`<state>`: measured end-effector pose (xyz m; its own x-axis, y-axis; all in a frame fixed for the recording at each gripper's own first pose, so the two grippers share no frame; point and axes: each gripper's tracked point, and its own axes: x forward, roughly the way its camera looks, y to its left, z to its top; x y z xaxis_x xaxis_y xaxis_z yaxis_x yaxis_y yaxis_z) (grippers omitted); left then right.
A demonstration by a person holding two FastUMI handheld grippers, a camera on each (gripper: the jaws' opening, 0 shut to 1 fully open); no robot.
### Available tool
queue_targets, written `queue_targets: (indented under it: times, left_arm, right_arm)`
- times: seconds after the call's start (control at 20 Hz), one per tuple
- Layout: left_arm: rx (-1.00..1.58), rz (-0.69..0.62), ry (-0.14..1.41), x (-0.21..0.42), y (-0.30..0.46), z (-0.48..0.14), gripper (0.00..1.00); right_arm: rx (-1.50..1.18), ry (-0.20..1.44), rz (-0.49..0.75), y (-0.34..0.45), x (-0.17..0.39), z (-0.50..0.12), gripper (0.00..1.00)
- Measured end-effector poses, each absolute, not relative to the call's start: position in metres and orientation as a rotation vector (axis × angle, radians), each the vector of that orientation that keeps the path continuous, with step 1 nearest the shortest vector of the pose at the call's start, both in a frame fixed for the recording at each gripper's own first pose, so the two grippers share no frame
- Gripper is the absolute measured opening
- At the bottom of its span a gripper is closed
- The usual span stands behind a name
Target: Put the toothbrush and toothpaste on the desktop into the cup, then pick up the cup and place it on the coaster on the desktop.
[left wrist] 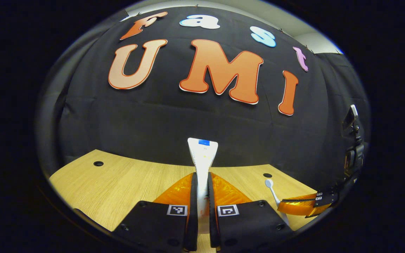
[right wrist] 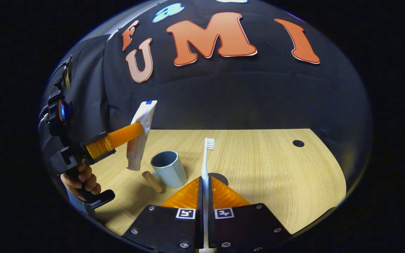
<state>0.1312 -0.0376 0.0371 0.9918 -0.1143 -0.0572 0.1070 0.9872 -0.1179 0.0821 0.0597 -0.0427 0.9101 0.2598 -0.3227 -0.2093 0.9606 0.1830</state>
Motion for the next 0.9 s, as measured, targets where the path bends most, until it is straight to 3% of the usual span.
queue_targets:
  times: [0.5,0.9]
  left_arm:
    - [-0.151,-0.138,0.110,0.194,-0.047,-0.004,0.17]
    - [-0.188,-0.133,0.185,0.187,-0.041,-0.033,0.20]
  right_arm:
    - [0.161,0.332,0.234,0.056,0.103,-0.035,0.05]
    - [0.182,0.266,0.235,0.057,0.109,-0.023,0.05]
